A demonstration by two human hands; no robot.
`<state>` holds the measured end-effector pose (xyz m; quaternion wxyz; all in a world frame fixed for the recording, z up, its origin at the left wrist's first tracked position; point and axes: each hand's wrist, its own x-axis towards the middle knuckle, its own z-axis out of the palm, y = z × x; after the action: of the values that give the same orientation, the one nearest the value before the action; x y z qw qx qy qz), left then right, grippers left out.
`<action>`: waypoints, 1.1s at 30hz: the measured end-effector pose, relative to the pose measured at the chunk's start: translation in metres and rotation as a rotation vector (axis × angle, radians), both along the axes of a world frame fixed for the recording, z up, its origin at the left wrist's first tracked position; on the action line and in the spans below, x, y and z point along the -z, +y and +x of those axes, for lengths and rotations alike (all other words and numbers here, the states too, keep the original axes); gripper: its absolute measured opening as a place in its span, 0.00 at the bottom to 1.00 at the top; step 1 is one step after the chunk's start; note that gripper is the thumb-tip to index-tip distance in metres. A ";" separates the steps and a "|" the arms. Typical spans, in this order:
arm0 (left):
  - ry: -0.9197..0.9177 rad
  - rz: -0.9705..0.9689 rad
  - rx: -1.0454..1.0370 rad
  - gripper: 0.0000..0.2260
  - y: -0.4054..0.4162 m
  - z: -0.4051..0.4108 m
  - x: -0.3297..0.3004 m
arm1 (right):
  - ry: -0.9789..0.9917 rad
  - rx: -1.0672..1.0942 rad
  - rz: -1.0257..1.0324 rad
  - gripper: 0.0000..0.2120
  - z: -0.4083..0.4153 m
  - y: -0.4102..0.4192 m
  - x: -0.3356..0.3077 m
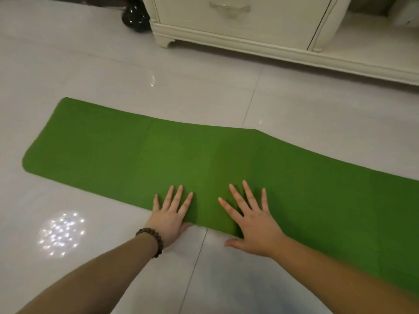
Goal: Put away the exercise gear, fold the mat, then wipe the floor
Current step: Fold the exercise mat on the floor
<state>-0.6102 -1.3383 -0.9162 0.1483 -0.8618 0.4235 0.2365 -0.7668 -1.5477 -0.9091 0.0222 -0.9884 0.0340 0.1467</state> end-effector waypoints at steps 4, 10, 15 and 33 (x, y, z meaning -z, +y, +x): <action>-0.054 0.057 0.090 0.27 0.006 0.012 0.004 | 0.098 0.054 0.002 0.39 0.002 0.008 -0.001; -0.049 0.064 0.155 0.29 0.004 0.010 -0.001 | 0.038 0.132 0.084 0.35 -0.002 0.015 0.000; -0.069 0.089 0.317 0.35 -0.002 0.017 -0.010 | 0.012 0.150 0.085 0.40 -0.005 0.016 -0.003; 0.019 0.087 -0.322 0.45 0.021 0.049 -0.024 | 0.270 0.110 0.102 0.43 0.016 0.040 -0.003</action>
<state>-0.5613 -1.3178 -0.8922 0.1417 -0.9091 0.2706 0.2834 -0.7512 -1.5079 -0.9063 0.0756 -0.9539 0.0832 0.2783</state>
